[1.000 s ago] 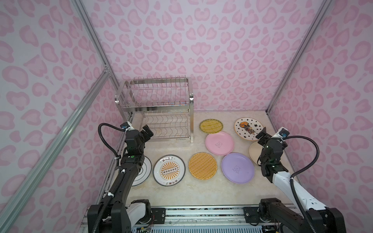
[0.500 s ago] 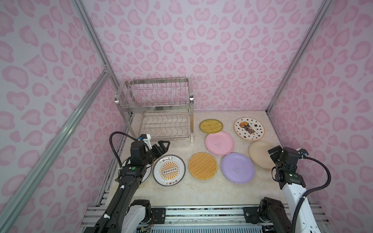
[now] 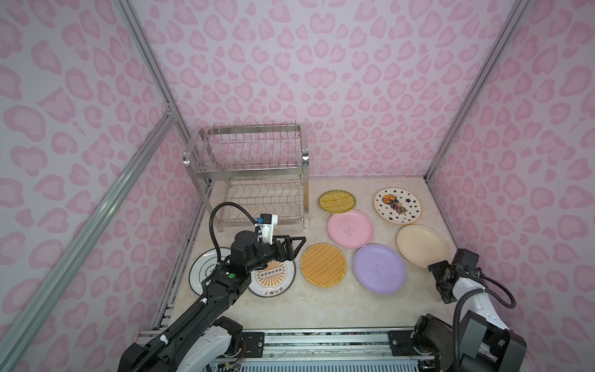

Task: Load plates into a dish rack
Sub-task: Move the plate to the middle-right of the table.

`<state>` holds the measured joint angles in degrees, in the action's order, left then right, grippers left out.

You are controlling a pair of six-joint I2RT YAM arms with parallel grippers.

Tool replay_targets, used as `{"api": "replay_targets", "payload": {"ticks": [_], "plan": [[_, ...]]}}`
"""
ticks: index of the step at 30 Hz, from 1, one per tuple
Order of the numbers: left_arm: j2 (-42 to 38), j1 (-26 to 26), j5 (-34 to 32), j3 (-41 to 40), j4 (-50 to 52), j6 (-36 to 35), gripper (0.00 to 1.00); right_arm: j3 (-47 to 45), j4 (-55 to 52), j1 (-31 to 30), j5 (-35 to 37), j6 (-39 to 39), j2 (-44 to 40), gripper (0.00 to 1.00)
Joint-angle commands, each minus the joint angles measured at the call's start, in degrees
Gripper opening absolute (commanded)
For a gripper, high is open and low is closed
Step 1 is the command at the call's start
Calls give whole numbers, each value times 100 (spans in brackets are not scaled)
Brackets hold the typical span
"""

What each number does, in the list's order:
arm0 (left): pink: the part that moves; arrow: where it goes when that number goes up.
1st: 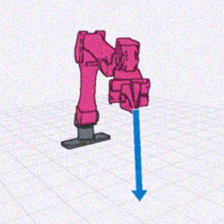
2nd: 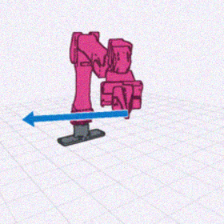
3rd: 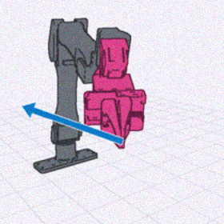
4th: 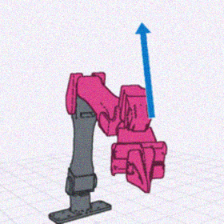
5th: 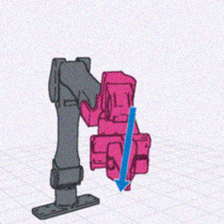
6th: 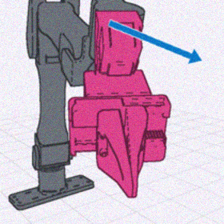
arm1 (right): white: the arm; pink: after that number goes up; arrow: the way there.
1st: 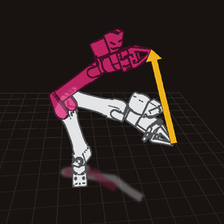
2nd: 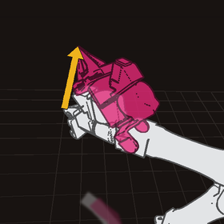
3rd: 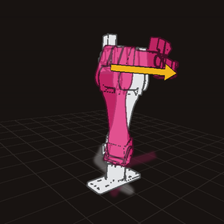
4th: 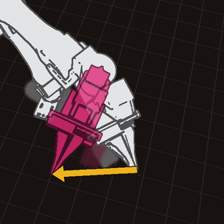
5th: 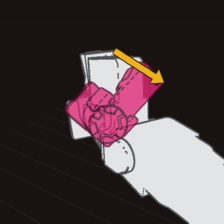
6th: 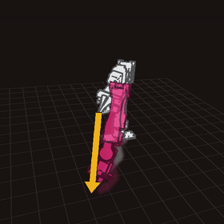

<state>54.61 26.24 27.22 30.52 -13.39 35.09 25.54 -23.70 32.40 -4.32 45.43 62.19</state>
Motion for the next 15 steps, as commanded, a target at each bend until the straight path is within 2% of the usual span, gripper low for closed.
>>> {"api": "replay_targets", "payload": {"ticks": [1,6,15], "plan": [[305,176,15,211,-569,-316,99,123,110,12,-135,-49,281,88],[630,233,125,182,-629,-336,99,231,417,29,-319,48,759,76],[156,246,-204,-21,-459,-479,99,398,644,21,-245,29,1284,56]]}}
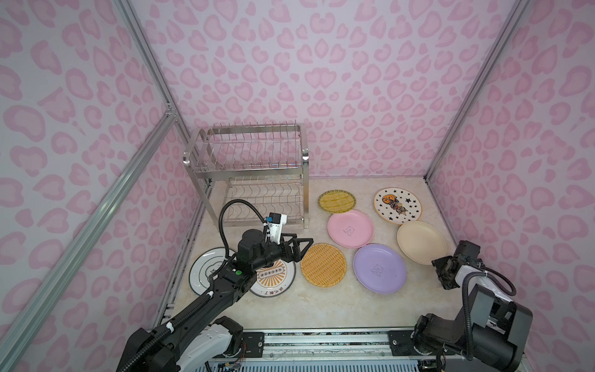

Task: Load plates into a dish rack
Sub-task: Move the plate to the middle-right of the table.

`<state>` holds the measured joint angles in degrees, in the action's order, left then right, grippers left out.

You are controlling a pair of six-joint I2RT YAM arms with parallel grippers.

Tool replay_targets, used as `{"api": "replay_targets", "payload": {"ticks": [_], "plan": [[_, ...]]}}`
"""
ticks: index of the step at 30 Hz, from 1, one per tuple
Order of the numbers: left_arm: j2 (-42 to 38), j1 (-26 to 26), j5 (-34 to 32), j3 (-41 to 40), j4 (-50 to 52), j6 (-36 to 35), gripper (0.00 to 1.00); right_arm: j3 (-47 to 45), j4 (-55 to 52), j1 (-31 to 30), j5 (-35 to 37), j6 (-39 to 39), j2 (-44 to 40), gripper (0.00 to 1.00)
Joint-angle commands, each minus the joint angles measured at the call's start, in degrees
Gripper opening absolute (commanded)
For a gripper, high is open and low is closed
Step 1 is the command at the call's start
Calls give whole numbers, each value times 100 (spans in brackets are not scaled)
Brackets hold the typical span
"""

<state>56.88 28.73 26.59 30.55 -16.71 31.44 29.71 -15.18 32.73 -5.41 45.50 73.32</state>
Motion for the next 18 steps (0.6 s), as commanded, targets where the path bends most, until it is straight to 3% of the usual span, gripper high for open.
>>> {"api": "replay_targets", "payload": {"ticks": [1,10,15,18], "plan": [[-72,-8,-171,-26,-103,-116,99,-2,-203,-10,-122,6,227,55],[41,-7,-243,-32,-52,-78,99,-10,-185,-12,-144,-85,295,26],[82,1,-314,-22,13,-85,99,20,-292,-74,-105,-93,-73,9],[95,1,-371,4,71,-86,99,111,-498,-359,293,-140,-552,6]]}}
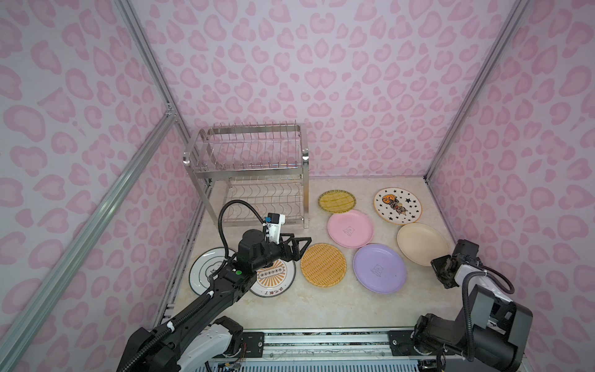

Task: Load plates into a dish rack
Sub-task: Move the plate to the middle-right of the table, then pick up the plate from the middle-right of the table.

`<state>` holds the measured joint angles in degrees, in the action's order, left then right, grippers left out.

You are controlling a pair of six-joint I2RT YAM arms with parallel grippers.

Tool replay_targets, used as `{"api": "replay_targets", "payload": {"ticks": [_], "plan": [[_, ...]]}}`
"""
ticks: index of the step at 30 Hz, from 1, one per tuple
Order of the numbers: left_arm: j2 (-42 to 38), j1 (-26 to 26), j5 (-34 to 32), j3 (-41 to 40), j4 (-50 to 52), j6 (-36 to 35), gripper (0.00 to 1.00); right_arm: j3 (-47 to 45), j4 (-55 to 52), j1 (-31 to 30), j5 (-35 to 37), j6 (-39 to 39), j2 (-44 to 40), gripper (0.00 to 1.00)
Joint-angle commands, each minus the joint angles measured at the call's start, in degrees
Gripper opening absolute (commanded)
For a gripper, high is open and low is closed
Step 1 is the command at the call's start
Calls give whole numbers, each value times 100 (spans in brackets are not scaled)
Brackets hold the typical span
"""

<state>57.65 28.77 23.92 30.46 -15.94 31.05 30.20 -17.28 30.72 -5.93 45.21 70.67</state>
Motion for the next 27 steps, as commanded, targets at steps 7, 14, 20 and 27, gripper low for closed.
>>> {"api": "replay_targets", "payload": {"ticks": [7,14,20,27], "plan": [[174,-3,-177,92,118,-29,99,279,-592,-734,951,-197,-1244,0],[256,-3,-151,128,141,24,99,135,-792,-508,768,-312,-1034,55],[211,-3,-10,120,130,49,99,211,-706,-321,204,-491,-583,76],[401,-3,353,185,45,209,99,528,-865,-254,-186,-593,168,78]]}}
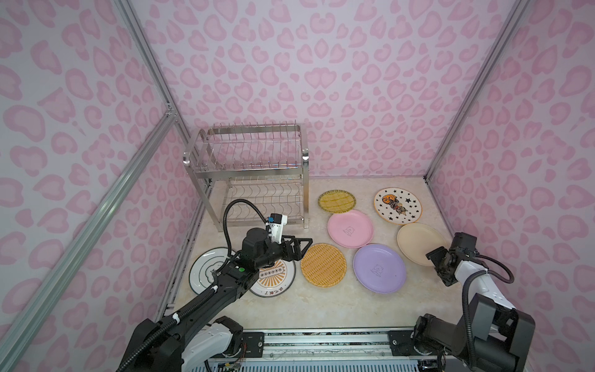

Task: Load plates into a dish rack
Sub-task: Pick up the plate from the middle-right of the table.

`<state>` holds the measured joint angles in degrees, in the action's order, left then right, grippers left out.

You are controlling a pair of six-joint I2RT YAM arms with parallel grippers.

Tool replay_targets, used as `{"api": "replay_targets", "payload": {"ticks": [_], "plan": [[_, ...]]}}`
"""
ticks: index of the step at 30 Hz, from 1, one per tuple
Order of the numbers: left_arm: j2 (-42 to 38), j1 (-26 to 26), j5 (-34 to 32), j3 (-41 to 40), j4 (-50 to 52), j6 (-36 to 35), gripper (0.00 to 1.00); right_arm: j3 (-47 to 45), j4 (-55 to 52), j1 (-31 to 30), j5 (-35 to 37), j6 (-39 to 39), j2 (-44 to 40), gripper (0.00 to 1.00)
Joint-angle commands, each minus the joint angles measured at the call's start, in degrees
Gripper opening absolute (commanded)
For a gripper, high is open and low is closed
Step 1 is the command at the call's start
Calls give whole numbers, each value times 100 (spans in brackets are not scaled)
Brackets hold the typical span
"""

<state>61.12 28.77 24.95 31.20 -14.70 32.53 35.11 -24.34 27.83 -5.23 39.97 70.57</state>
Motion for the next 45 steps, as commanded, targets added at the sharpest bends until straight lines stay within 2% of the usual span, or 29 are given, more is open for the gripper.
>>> {"api": "replay_targets", "payload": {"ticks": [1,10,13,19,21,25,31,40,43,45], "plan": [[53,5,272,123,-77,53,99,40,-159,70,-314,-59,259,77],[-39,136,243,158,-16,18,98,241,-45,327,-582,-42,868,66],[-39,163,252,167,-20,34,98,341,22,352,-670,-15,1091,56],[-21,181,256,159,-42,60,98,374,274,407,-681,57,1323,45],[-46,181,280,158,-48,77,98,335,461,416,-752,148,1391,35],[-126,181,309,132,-99,105,98,192,844,416,-908,394,1425,25],[-136,181,186,140,6,16,98,86,991,410,-905,451,1168,1],[48,181,160,176,-18,11,98,126,569,257,-456,340,-58,0],[125,181,222,209,-107,113,99,286,262,30,-132,222,-606,0],[216,181,253,284,-134,255,99,454,44,-343,322,65,-985,0]]}}
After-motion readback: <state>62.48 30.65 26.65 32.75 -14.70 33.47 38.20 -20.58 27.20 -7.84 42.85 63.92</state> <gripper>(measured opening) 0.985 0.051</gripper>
